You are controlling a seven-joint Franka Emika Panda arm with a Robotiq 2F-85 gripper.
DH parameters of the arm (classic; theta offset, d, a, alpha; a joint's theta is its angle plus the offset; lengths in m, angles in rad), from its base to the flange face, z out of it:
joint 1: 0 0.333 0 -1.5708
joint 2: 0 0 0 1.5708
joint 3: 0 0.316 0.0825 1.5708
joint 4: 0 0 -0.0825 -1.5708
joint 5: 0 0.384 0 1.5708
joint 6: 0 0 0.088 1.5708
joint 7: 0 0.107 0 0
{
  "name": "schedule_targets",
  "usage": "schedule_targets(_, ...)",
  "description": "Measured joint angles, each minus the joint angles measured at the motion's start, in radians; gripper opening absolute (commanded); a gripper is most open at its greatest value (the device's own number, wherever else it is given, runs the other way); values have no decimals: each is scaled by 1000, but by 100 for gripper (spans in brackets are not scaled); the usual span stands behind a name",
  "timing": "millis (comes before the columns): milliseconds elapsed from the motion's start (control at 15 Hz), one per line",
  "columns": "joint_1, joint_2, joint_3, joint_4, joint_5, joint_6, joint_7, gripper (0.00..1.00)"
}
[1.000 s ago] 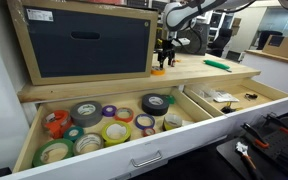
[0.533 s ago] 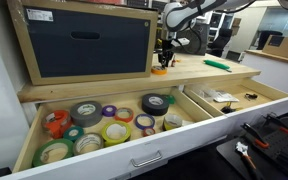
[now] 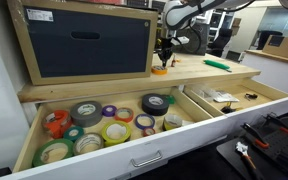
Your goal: Pick up the orange masking tape and put it inside the top left drawer
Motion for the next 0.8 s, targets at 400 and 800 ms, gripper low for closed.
schedule_targets(400,-26,-10,-1,24,0,-2,0,80)
schedule_targets(800,-34,-2,2,27,34,-29,0,100)
